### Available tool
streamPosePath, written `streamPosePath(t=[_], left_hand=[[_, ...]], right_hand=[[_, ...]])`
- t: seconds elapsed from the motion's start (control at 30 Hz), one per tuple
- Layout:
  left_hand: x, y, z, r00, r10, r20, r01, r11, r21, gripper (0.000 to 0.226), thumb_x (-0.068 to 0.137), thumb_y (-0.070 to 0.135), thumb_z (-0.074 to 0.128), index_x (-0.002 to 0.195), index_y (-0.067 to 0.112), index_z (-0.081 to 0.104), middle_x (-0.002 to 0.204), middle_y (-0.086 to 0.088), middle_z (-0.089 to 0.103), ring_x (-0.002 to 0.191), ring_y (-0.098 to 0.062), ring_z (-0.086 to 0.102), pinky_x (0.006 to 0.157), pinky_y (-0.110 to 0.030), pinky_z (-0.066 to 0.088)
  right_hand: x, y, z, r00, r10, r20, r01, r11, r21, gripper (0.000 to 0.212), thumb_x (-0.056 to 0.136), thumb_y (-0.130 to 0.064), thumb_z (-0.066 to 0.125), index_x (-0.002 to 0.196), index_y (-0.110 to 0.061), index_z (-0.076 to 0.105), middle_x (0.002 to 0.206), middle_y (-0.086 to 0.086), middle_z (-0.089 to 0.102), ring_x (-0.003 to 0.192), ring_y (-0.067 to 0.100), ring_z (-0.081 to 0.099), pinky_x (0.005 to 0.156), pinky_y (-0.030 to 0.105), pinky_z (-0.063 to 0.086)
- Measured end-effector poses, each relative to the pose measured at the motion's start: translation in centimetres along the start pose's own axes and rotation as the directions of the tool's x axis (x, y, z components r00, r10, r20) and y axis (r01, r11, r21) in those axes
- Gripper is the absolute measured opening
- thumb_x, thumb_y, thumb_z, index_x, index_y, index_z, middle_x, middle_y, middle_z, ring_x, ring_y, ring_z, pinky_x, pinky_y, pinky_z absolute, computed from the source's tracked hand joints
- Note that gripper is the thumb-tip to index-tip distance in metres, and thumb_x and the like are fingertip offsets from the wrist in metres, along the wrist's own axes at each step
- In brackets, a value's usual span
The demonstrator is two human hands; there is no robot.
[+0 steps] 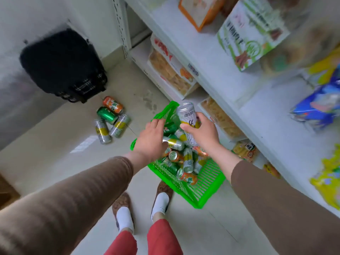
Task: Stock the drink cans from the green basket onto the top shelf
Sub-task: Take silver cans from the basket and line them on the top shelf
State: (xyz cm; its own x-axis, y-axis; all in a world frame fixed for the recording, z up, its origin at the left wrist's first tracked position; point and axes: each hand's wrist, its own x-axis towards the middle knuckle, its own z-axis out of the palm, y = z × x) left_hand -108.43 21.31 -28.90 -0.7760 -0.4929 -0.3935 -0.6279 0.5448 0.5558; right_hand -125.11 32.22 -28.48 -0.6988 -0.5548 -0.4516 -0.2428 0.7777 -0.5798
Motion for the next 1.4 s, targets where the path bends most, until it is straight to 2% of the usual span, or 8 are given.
streamPosePath(t=[0.2,0.37,0.53,0.73,0.9,1.23,1.33,1.4], left_hand=[[-5.6,10.5,-17.8,0.961,0.203,-0.187,-0.198,0.979,0.042,0.079,0.078,0.023,0.07,0.146,0.009,0.031,0.137,-0.011,0.042,0.125,-0.031,0.04,0.103,-0.044,0.04],[-8.3,17.8,-29.3,0.863,0.359,-0.356,-0.367,0.929,0.046,0.079,0.077,0.024,0.07,0.145,0.01,0.034,0.138,-0.01,0.042,0.126,-0.03,0.04,0.109,-0.038,0.034],[-7.8,24.1,-37.2,0.756,0.499,-0.424,-0.489,0.861,0.14,0.073,0.08,0.027,0.065,0.144,0.009,0.035,0.139,-0.012,0.042,0.125,-0.033,0.04,0.107,-0.043,0.036],[-4.3,27.9,-41.4,0.756,0.506,-0.415,-0.47,0.861,0.193,0.076,0.079,0.023,0.067,0.146,0.008,0.033,0.142,-0.012,0.039,0.131,-0.033,0.035,0.112,-0.039,0.027],[-1.7,29.0,-42.8,0.776,0.521,-0.356,-0.464,0.853,0.239,0.077,0.081,0.026,0.069,0.147,0.01,0.032,0.14,-0.012,0.04,0.125,-0.034,0.037,0.106,-0.038,0.031],[3.1,30.1,-44.6,0.806,0.533,-0.258,-0.485,0.844,0.229,0.08,0.084,0.031,0.069,0.15,0.017,0.025,0.146,-0.008,0.034,0.131,-0.029,0.032,0.108,-0.04,0.035],[4.2,30.3,-45.2,0.8,0.549,-0.241,-0.499,0.833,0.24,0.08,0.084,0.032,0.068,0.15,0.017,0.025,0.146,-0.008,0.034,0.131,-0.029,0.033,0.107,-0.04,0.037],[5.0,30.3,-45.7,0.795,0.558,-0.239,-0.503,0.826,0.256,0.078,0.085,0.034,0.068,0.148,0.018,0.027,0.146,-0.007,0.034,0.131,-0.028,0.033,0.108,-0.04,0.037]], right_hand=[[-10.8,-15.8,-13.8,0.959,-0.137,-0.249,0.189,0.962,0.198,0.047,0.072,-0.048,0.083,0.109,-0.029,0.062,0.098,-0.01,0.072,0.092,0.012,0.066,0.083,0.034,0.053],[-17.0,-25.7,-23.4,0.892,-0.236,-0.386,0.355,0.894,0.273,0.046,0.07,-0.053,0.082,0.106,-0.032,0.061,0.1,-0.014,0.072,0.094,0.006,0.067,0.084,0.035,0.054],[-18.1,-31.1,-31.4,0.812,-0.258,-0.523,0.481,0.804,0.35,0.035,0.075,-0.034,0.088,0.095,-0.028,0.059,0.089,-0.012,0.07,0.077,-0.002,0.062,0.075,0.025,0.051],[-15.2,-33.4,-36.5,0.799,-0.173,-0.576,0.468,0.781,0.414,0.055,0.067,-0.049,0.086,0.107,-0.019,0.062,0.102,-0.004,0.074,0.093,0.015,0.07,0.089,0.043,0.058],[-12.3,-33.9,-37.1,0.808,-0.155,-0.569,0.452,0.783,0.428,0.044,0.073,-0.037,0.088,0.105,-0.028,0.06,0.106,-0.007,0.073,0.097,0.011,0.07,0.093,0.043,0.057],[-6.8,-35.2,-37.6,0.796,-0.058,-0.603,0.429,0.758,0.492,0.051,0.075,-0.03,0.088,0.117,-0.024,0.059,0.108,-0.008,0.072,0.098,0.008,0.069,0.092,0.036,0.056],[-5.4,-35.5,-39.0,0.779,-0.068,-0.623,0.309,0.907,0.287,0.061,0.068,-0.052,0.081,0.122,-0.035,0.059,0.114,-0.009,0.069,0.109,0.015,0.063,0.093,0.044,0.054],[-4.6,-35.5,-40.7,0.755,-0.159,-0.636,0.084,0.986,-0.147,0.068,0.073,-0.054,0.077,0.136,-0.04,0.054,0.123,-0.004,0.061,0.121,0.022,0.051,0.098,0.042,0.047]])
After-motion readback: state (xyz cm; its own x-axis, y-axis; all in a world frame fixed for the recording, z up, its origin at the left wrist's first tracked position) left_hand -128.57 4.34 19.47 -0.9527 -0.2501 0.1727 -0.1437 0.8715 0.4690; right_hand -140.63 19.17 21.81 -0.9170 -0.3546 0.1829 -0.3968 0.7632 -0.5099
